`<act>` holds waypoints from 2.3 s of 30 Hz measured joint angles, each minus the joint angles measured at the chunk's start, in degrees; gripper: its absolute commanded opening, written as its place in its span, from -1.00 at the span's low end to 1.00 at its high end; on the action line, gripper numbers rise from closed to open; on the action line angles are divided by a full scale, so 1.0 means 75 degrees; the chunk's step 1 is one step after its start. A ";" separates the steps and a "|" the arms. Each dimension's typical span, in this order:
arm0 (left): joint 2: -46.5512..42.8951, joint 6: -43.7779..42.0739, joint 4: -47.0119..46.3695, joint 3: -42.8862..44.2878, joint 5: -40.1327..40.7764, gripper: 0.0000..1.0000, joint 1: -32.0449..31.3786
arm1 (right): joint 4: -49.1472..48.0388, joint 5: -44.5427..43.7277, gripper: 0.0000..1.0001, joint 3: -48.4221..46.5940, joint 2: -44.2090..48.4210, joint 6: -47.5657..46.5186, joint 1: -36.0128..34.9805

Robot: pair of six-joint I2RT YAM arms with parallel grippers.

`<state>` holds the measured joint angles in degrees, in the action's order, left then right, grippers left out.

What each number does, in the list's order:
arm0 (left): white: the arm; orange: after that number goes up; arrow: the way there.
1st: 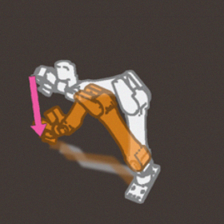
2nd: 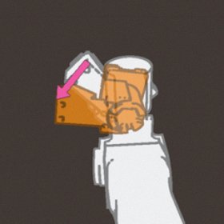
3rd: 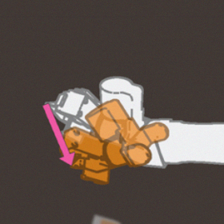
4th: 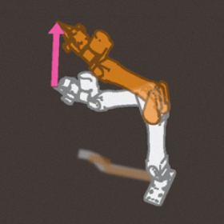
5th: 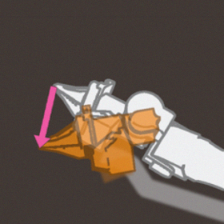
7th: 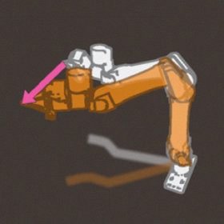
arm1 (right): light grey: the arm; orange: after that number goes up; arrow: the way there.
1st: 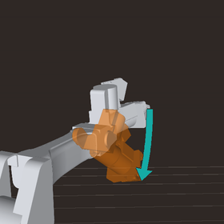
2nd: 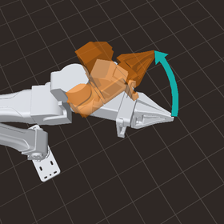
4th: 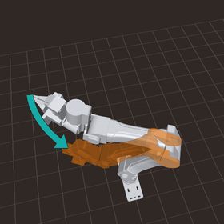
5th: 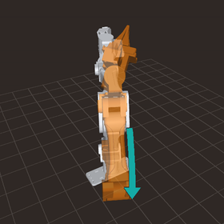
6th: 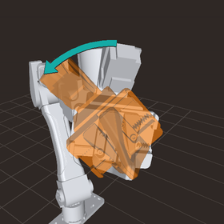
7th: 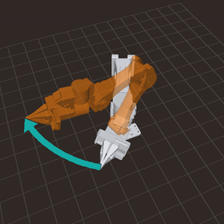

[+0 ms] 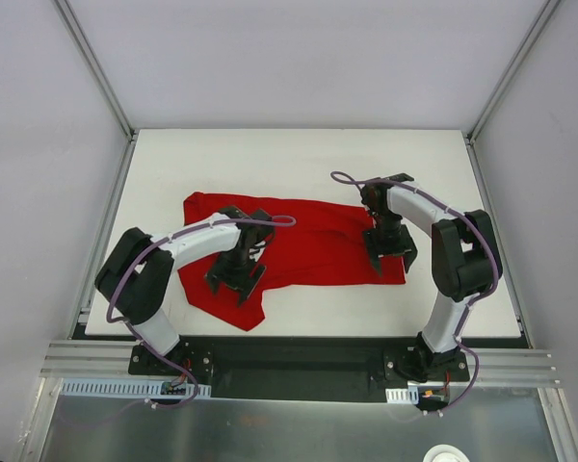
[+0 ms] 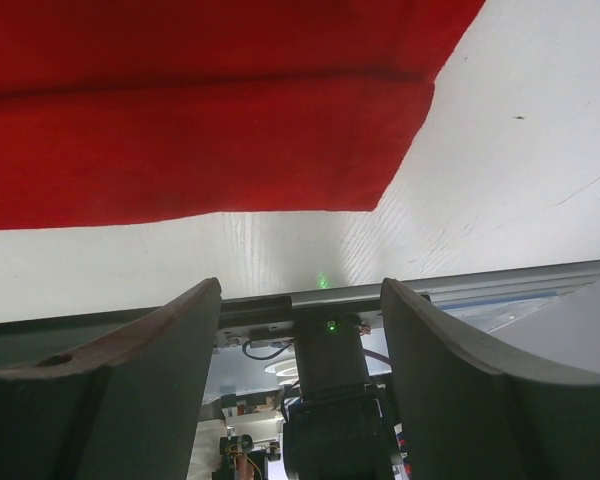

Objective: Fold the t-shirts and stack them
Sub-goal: Fold the flattened tshirt in 1/3 of the way

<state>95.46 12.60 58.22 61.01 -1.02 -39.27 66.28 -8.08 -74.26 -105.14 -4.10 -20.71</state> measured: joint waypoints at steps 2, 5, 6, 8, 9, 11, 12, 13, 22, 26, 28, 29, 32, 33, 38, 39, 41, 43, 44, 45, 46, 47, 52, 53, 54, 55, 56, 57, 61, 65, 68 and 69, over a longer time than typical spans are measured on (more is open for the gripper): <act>-0.0131 0.0029 0.0017 -0.0082 0.0006 0.38 -0.0003 | -0.0006 0.0017 0.37 0.0003 0.0000 -0.0003 -0.0003; -0.0443 0.0090 0.0020 -0.0181 0.0006 0.39 -0.0009 | -0.0009 0.0073 0.37 0.0023 0.0000 -0.0003 -0.0003; -0.0507 0.0111 0.0023 -0.0224 0.0006 0.38 -0.0009 | -0.0009 0.0093 0.37 0.0035 0.0000 -0.0003 -0.0006; -0.0533 0.0146 0.0076 -0.0289 0.0006 0.39 -0.0012 | -0.0012 0.0137 0.37 0.0044 0.0000 -0.0006 -0.0017; -0.0519 0.0154 0.0076 -0.0321 0.0006 0.39 -0.0012 | -0.0012 0.0154 0.37 0.0047 0.0000 -0.0006 -0.0020; -0.0423 0.0181 0.0093 -0.0329 0.0003 0.39 -0.0017 | -0.0015 0.0192 0.37 0.0047 0.0000 -0.0006 -0.0029; -0.0350 0.0187 0.0085 -0.0329 0.0000 0.39 -0.0020 | -0.0015 0.0204 0.37 0.0047 0.0000 -0.0006 -0.0032; -0.0239 0.0189 0.0082 -0.0309 0.0000 0.39 -0.0020 | -0.0015 0.0216 0.37 0.0047 0.0000 -0.0006 -0.0041; 0.0638 0.0143 -0.0047 0.0434 -0.0003 0.37 -0.0122 | -0.0015 0.0315 0.37 0.0047 0.0000 -0.0032 -0.0108; 0.0965 0.0058 -0.0143 0.0475 -0.0058 0.26 -0.0122 | -0.0017 0.0309 0.37 0.0047 0.0000 -0.0047 -0.0117; 0.1081 0.0015 -0.0160 0.0475 -0.0102 0.16 -0.0125 | -0.0015 0.0309 0.37 0.0047 0.0000 -0.0058 -0.0117; 0.1125 -0.0006 -0.0169 0.0475 -0.0152 0.04 -0.0122 | -0.0015 0.0309 0.37 0.0047 0.0000 -0.0058 -0.0117; 0.1224 -0.0035 -0.0187 0.0475 -0.0239 -0.27 -0.0125 | -0.0015 0.0309 0.37 0.0047 0.0000 -0.0061 -0.0117; 0.1279 -0.0032 -0.0192 0.0472 -0.0259 -0.34 -0.0125 | -0.0015 0.0309 0.36 0.0047 0.0000 -0.0061 -0.0117; 0.1451 -0.0058 -0.0227 0.0437 -0.0271 -0.46 -0.0125 | -0.0015 0.0309 0.37 0.0047 0.0000 -0.0064 -0.0117; 0.1475 -0.0058 -0.0236 0.0434 -0.0271 -0.54 -0.0125 | -0.0015 0.0309 0.37 0.0047 0.0000 -0.0064 -0.0117; 0.1495 -0.0058 -0.0259 0.0420 -0.0274 -0.39 -0.0125 | -0.0015 0.0309 0.36 0.0047 0.0000 -0.0064 -0.0117; 0.1507 -0.0067 -0.0262 0.0417 -0.0271 -0.06 -0.0125 | -0.0015 0.0309 0.36 0.0047 0.0000 -0.0067 -0.0117; 0.1507 -0.0055 -0.0259 0.0417 -0.0268 0.00 -0.0125 | -0.0015 0.0309 0.36 0.0047 0.0000 -0.0067 -0.0117; 0.1510 -0.0058 -0.0254 0.0417 -0.0262 0.03 -0.0125 | -0.0015 0.0312 0.36 0.0044 0.0000 -0.0070 -0.0117; 0.1510 -0.0052 -0.0242 0.0420 -0.0259 0.04 -0.0122 | -0.0015 0.0309 0.36 0.0044 0.0000 -0.0076 -0.0117; 0.1507 -0.0041 -0.0221 0.0434 -0.0256 0.06 -0.0122 | -0.0012 0.0312 0.36 0.0044 0.0000 -0.0082 -0.0117; 0.1507 -0.0035 -0.0093 0.0676 -0.0236 0.05 -0.0122 | -0.0012 0.0315 0.36 0.0044 0.0000 -0.0090 -0.0117; 0.1510 -0.0035 -0.0093 0.0726 -0.0236 0.05 -0.0125 | -0.0012 0.0321 0.36 0.0044 0.0000 -0.0090 -0.0117; 0.1518 -0.0035 -0.0093 0.0761 -0.0236 0.05 -0.0125 | -0.0015 0.0326 0.36 0.0044 0.0000 -0.0090 -0.0117; 0.1533 -0.0035 -0.0096 0.0799 -0.0236 0.04 -0.0125 | -0.0015 0.0338 0.36 0.0044 0.0000 -0.0093 -0.0117; 0.1577 -0.0038 -0.0096 0.0828 -0.0236 0.02 -0.0125 | -0.0012 0.0344 0.36 0.0044 0.0000 -0.0096 -0.0117; 0.1638 -0.0041 -0.0102 0.0854 -0.0239 0.02 -0.0125 | -0.0012 0.0344 0.36 0.0044 0.0000 -0.0099 -0.0117; 0.1947 -0.0082 -0.0114 0.0863 -0.0265 0.00 -0.0125 | -0.0012 0.0344 0.36 0.0044 0.0000 -0.0119 -0.0117; 0.2104 -0.0160 0.0009 0.0880 -0.0364 -0.44 -0.0125 | -0.0015 0.0344 0.35 0.0044 0.0000 -0.0125 -0.0117; 0.2113 -0.0152 0.0052 0.0880 -0.0385 -0.93 -0.0125 | -0.0012 0.0347 0.35 0.0044 0.0000 -0.0128 -0.0117; 0.2113 -0.0189 0.0061 0.0880 -0.0382 -1.00 -0.0122 | -0.0012 0.0350 0.35 0.0044 0.0000 -0.0134 -0.0117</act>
<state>111.31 11.18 58.67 67.61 -3.88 -40.18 66.19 -5.45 -73.93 -105.14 -5.10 -21.58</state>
